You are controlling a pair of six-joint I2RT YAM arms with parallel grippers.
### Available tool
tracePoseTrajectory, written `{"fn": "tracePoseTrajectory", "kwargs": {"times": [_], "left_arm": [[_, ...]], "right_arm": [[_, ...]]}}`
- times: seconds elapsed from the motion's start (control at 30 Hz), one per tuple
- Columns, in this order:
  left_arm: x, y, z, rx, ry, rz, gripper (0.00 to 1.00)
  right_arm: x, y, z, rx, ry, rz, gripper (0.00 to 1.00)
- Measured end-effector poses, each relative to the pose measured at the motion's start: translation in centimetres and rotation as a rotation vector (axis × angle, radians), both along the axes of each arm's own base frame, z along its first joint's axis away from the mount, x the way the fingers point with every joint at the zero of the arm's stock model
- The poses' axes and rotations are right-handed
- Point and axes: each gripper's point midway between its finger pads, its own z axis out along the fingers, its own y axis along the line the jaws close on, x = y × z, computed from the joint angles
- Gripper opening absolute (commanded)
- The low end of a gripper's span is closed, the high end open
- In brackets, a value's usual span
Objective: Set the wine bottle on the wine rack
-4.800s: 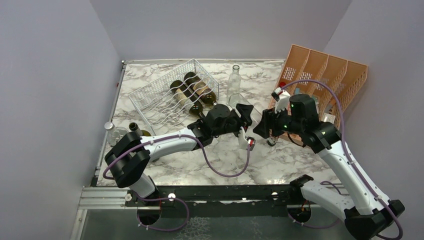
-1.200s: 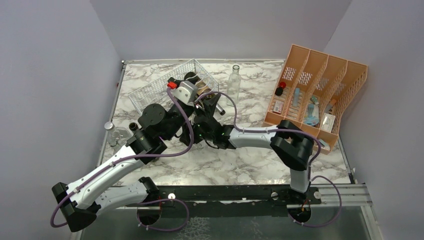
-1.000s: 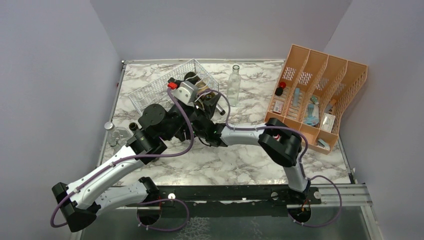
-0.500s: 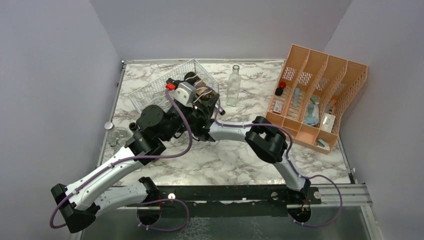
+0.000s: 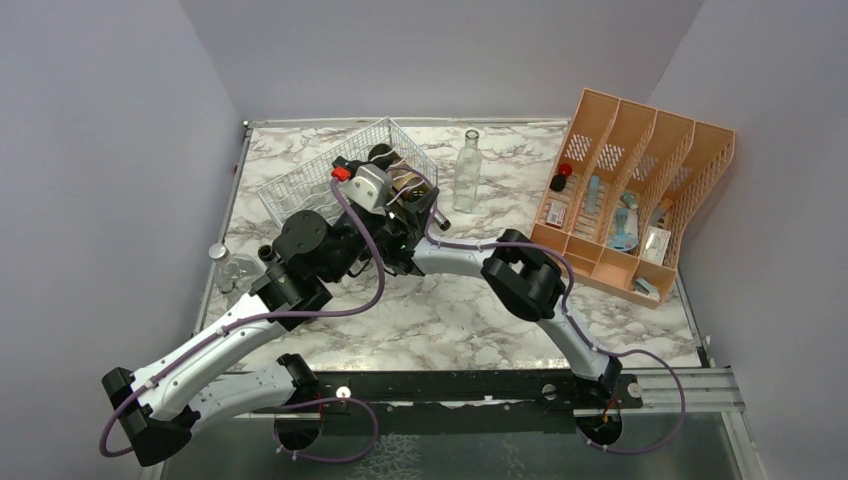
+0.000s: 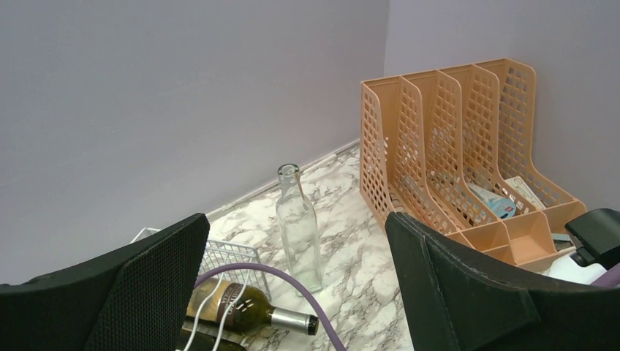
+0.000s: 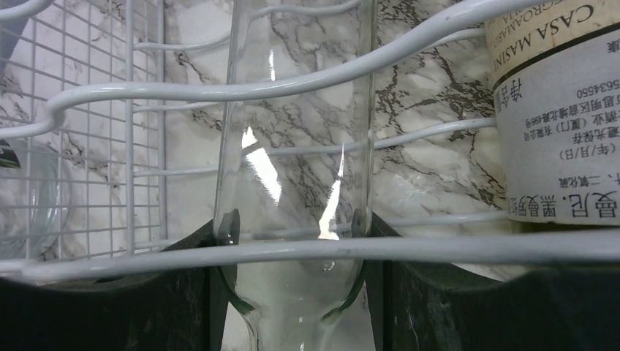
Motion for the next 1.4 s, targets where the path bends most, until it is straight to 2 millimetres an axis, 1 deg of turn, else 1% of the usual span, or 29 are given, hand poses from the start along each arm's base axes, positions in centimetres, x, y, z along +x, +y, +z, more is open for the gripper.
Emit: {"fn": "tracePoseTrajectory", "kwargs": {"times": [0.07, 0.13, 0.3, 0.5, 0.63, 0.73, 0.8, 0.9, 0.93, 1.03, 1.1, 1.17, 1.27, 1.4], "left_arm": [[0.0, 0.0, 0.0, -0.001, 0.000, 0.000, 0.99], [0.0, 0.0, 0.0, -0.001, 0.000, 0.000, 0.99], [0.0, 0.0, 0.0, -0.001, 0.000, 0.001, 0.99], [0.2, 0.3, -0.1, 0.018, -0.009, 0.022, 0.99], [0.5, 1.0, -0.1, 0.042, -0.022, 0.061, 0.99], [0.4, 1.8, 0.6, 0.046, -0.034, 0.088, 0.99], [0.3, 2.6, 1.5, 0.038, -0.044, 0.110, 0.99], [-0.1, 4.0, 3.8, 0.002, -0.070, 0.146, 0.99], [-0.4, 4.8, 5.0, -0.020, -0.085, 0.164, 0.99], [-1.1, 6.4, 7.0, -0.064, -0.110, 0.197, 0.99], [-1.5, 7.4, 8.1, -0.089, -0.122, 0.216, 0.99], [-1.8, 8.1, 8.7, -0.104, -0.128, 0.230, 0.99], [-2.2, 9.0, 9.4, -0.124, -0.134, 0.246, 0.99], [-2.3, 9.3, 9.4, -0.121, -0.129, 0.254, 0.99]], "right_arm": [[0.3, -0.1, -0.3, -0.004, 0.005, -0.003, 0.36], [0.6, -0.3, -0.6, -0.006, 0.010, -0.005, 0.44], [1.0, -0.3, -0.2, 0.001, 0.011, -0.006, 0.64], [0.9, -0.3, 0.0, 0.017, 0.011, -0.005, 0.74], [0.3, -1.1, 0.4, 0.023, 0.017, -0.009, 0.76], [-0.1, -1.7, 1.2, 0.028, 0.024, -0.015, 0.77], [-0.1, -2.2, 2.1, 0.038, 0.022, -0.021, 0.78], [-0.4, -3.0, 3.9, 0.059, 0.015, -0.028, 0.80], [-0.5, -3.3, 4.5, 0.067, 0.011, -0.027, 0.80], [-0.8, -3.5, 6.6, 0.097, -0.007, -0.024, 0.81], [-0.9, -3.6, 7.7, 0.113, -0.017, -0.022, 0.81], [-0.9, -3.7, 8.3, 0.120, -0.021, -0.021, 0.80], [-1.0, -3.8, 8.2, 0.113, -0.016, -0.021, 0.78], [-1.6, -4.5, 6.9, 0.076, 0.032, -0.034, 0.71]]}}
